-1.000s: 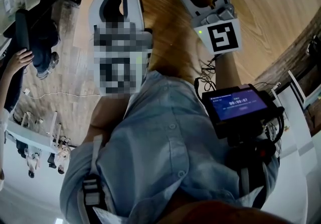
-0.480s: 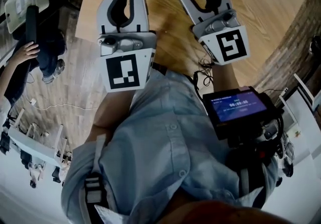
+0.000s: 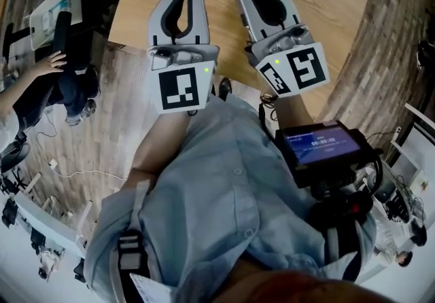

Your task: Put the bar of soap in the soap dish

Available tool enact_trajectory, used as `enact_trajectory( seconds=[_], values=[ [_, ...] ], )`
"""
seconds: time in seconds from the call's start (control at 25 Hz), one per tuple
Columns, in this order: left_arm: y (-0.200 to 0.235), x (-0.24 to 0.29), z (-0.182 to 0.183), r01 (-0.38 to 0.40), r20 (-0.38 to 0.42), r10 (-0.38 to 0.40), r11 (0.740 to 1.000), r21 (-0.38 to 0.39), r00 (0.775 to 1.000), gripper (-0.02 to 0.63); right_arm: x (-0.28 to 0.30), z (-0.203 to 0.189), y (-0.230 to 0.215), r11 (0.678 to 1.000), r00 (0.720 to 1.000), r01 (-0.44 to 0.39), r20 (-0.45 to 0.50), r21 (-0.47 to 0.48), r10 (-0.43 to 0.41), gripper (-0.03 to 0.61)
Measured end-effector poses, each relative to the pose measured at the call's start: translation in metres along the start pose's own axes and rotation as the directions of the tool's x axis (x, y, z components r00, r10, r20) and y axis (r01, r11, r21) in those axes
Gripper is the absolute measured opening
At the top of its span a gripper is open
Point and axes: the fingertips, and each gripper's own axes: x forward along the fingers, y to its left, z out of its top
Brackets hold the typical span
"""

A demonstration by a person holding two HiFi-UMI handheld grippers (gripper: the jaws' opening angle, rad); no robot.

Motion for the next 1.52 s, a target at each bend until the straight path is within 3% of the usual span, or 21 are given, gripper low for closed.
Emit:
enact_trajectory(
  seconds=[0.12, 0.28, 0.36, 0.48, 0.6, 1.52],
  values=[
    [0.004, 0.009, -0.006, 0.01, -0.004, -0.01, 1.0, -0.02, 1.0, 0.008, 0.011, 0.003, -0.002, 1.0, 1.0, 0.019, 0.004, -0.013, -0.019, 0.006],
    [0.005, 0.015, -0.025, 0.017, -0.056, -0.023, 0.993, -0.117, 0.998, 0.008, 0.011, -0.004, -0.01, 0.997, 0.996, 0.074, -0.045, -0.021, -0.075, 0.006],
    [0.004, 0.015, -0.023, 0.025, -0.04, -0.029, 0.996, -0.089, 0.999, 0.008, 0.012, -0.002, -0.012, 0.996, 0.996, 0.081, -0.03, -0.027, -0.082, 0.006],
    [0.003, 0.016, -0.003, 0.027, 0.05, -0.027, 1.0, 0.008, 0.998, 0.008, 0.022, 0.011, -0.008, 0.997, 0.998, 0.051, 0.046, -0.053, -0.048, 0.006],
    [-0.001, 0.013, 0.007, 0.022, 0.074, -0.025, 0.999, 0.038, 0.997, 0.008, 0.02, 0.02, -0.001, 0.996, 0.997, 0.033, 0.066, -0.081, -0.028, 0.005],
    [-0.001, 0.017, 0.012, 0.011, 0.095, -0.016, 0.999, 0.047, 0.995, 0.008, 0.022, 0.022, 0.003, 0.994, 0.997, 0.02, 0.074, -0.106, -0.012, 0.005]
  ],
)
